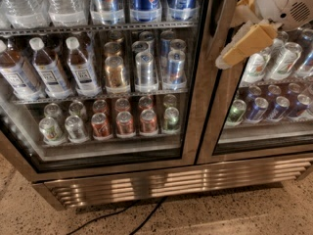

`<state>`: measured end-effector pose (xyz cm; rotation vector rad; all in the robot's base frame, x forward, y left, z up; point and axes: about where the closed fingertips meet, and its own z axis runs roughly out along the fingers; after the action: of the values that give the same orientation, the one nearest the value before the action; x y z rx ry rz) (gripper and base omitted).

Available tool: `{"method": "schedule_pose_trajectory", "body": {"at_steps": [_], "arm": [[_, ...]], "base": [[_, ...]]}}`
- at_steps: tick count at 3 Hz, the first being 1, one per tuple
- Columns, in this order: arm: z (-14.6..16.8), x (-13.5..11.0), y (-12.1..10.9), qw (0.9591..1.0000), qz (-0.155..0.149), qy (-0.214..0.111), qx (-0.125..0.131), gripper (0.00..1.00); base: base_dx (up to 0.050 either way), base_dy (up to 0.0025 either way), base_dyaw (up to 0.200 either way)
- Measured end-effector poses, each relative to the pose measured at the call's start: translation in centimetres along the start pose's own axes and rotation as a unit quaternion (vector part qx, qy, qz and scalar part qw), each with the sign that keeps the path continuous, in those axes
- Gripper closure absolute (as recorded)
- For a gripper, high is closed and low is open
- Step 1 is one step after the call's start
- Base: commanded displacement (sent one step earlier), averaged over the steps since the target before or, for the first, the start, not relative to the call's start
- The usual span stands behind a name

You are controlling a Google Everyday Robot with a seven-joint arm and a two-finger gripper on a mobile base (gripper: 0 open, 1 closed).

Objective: Open left fridge door

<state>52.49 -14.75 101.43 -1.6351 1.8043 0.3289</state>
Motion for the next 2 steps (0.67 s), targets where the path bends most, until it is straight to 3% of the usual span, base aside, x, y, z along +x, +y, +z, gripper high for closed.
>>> {"method": "schedule_pose_trajectory", "body": {"at_steps": [1, 2], "arm": [[0.15, -0.15, 0.29, 0.9999, -0.001, -0.008, -0.007, 0.3], [0.07, -0.09, 0.39, 0.9999, -0.001, -0.008, -0.007, 0.48]], "base": [[0.0, 0.0, 0.0], [0.0, 0.0, 0.0]]}}
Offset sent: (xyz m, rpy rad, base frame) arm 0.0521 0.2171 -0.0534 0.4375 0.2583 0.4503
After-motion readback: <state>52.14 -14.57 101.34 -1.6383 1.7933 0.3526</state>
